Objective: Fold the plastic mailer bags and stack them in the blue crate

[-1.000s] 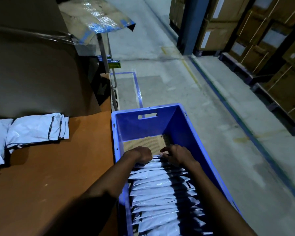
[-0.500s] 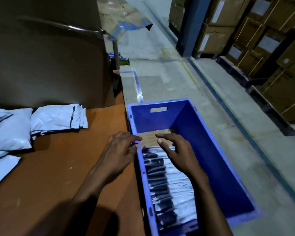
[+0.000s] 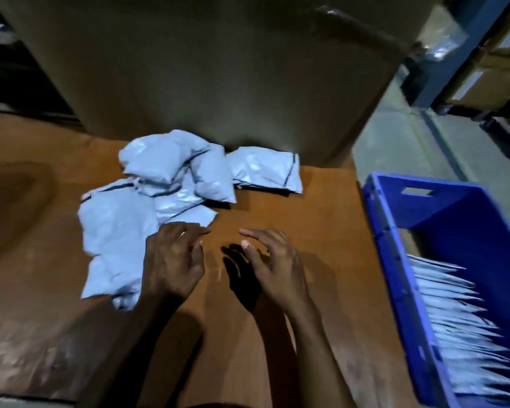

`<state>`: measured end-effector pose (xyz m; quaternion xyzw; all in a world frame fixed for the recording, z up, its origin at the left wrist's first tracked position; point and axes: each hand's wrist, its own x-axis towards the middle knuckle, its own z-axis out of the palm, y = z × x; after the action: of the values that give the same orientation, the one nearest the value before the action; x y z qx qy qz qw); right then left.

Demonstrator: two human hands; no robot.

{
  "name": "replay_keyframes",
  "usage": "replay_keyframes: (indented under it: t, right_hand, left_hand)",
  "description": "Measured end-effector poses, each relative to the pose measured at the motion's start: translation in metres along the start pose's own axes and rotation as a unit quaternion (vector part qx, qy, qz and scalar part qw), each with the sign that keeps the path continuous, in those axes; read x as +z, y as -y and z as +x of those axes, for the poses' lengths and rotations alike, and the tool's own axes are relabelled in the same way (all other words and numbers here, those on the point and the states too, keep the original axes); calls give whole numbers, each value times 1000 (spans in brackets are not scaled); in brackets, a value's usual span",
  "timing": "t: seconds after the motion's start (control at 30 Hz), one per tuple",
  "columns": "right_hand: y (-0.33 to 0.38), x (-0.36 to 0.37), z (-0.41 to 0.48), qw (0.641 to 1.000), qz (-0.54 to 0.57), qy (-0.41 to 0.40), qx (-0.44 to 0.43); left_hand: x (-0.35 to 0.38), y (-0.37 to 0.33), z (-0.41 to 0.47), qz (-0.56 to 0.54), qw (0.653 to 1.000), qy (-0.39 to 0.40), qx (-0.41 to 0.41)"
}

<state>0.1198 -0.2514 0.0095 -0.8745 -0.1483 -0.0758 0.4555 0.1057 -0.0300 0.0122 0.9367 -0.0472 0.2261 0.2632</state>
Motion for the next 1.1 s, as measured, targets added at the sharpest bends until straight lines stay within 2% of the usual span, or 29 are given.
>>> replay_keyframes:
  t: [0.1,0.17,0.3,0.4,0.53,0.63,0.73,0.87,0.97,1.1]
  right_hand:
    - [9,57,14,999,-25,22,-18]
    - [8,88,24,998,-50,30,-23]
    - [2,130,41,995,-98,22,-15]
    - [-2,150,49,983,-180,14,-17]
    - [-12,162,51,983,-167,-48,-51]
    - [-17,166,50,983,-155,-73,-68]
    - [-20,163,54,983,-157,-61,-71]
    - [-13,162,58,976,-205,-3,-71]
    - [-9,169,62,973,-221,-4,-72]
    - [-17,157,66,964,-223,-25,-144]
  left_hand:
    - [-1,45,-18,75,995,-38,-50]
    - [2,65,-24,114,991,-51,-52]
    - [9,79,-19,143,988,-9,-57]
    - [11,78,-13,163,984,41,-66]
    - [14,77,-7,199,972,101,-68]
    - [17,72,0,223,965,117,-66]
    - [18,70,5,226,965,112,-74]
    - [16,74,4,202,970,97,-94]
    - [15,76,1,196,974,77,-86]
    - [18,82,0,214,972,76,-58]
